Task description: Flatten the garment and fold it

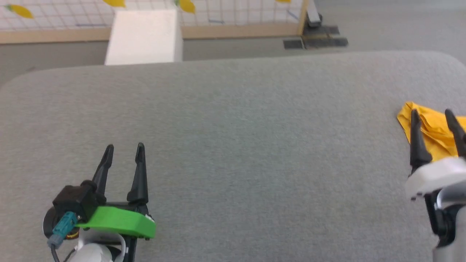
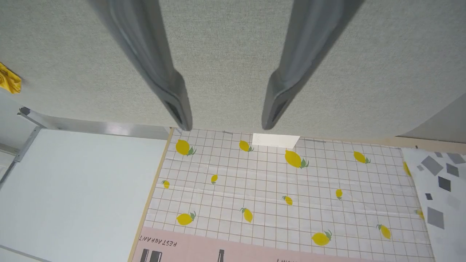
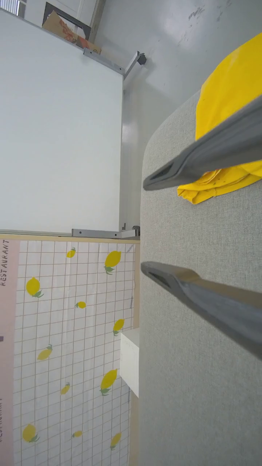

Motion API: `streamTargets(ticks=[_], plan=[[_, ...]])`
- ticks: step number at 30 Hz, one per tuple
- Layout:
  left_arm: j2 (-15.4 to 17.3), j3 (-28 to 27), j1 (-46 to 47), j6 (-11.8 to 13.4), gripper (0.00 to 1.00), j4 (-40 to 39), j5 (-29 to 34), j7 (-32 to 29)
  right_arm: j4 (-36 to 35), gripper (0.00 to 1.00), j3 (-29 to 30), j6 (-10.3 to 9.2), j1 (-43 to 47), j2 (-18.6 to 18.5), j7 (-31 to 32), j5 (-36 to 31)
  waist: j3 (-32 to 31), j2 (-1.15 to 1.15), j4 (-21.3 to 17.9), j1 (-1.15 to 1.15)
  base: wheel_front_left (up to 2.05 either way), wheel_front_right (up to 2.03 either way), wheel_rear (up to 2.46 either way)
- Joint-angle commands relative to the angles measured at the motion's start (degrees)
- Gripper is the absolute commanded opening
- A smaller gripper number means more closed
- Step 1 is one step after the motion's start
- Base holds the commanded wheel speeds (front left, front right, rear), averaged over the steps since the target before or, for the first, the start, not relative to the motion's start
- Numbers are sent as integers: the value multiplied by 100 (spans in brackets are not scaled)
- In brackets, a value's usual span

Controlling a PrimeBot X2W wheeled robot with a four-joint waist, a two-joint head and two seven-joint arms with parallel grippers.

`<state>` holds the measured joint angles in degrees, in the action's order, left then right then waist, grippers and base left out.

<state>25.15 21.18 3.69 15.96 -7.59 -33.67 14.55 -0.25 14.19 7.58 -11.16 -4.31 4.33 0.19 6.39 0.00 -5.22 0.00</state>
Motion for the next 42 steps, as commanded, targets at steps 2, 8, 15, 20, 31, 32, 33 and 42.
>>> streamTargets(ticks=[2, 8, 15, 20, 31, 32, 33, 42], plan=[[-70, -33, -144, 16, 100, 97, 54, 38, -233, 100, -56, -9, 345, 86, -132, -110, -440, 0, 437, 0, 0, 0, 0], [-348, -168, -542, -22, 100, 220, 84, 43, -447, 100, -219, -9, 1212, 141, -479, -26, -629, 0, 582, 0, 0, 0, 0], [-679, -297, -881, -328, 100, 422, 230, 44, -195, 100, -260, -9, 1662, 142, -806, 135, -724, 0, 716, 0, 0, 0, 0], [-817, -344, -948, -572, 100, 633, 366, 44, 35, 100, -261, -9, 1732, 143, -947, 200, -725, 0, 780, 0, 0, 0, 0], [-930, -408, -886, -779, 0, 842, 445, 14, 242, 0, -291, 1, 1699, 136, -958, 194, -714, 0, 810, 0, 0, 0, 0], [-932, -408, -885, -781, 0, 841, 450, 11, 241, 0, -294, 1, 1698, 136, -956, 193, -714, 0, 809, 0, 0, 0, 0], [-939, -416, -882, -786, 0, 841, 469, 2, 240, 0, -299, 1, 1695, 136, -952, 192, -713, 0, 807, 0, 0, 0, 0], [-1030, -536, -845, -843, 0, 835, 673, -101, 225, 0, -378, 0, 1654, 137, -916, 177, -708, 0, 787, 0, 0, 0, 0]])
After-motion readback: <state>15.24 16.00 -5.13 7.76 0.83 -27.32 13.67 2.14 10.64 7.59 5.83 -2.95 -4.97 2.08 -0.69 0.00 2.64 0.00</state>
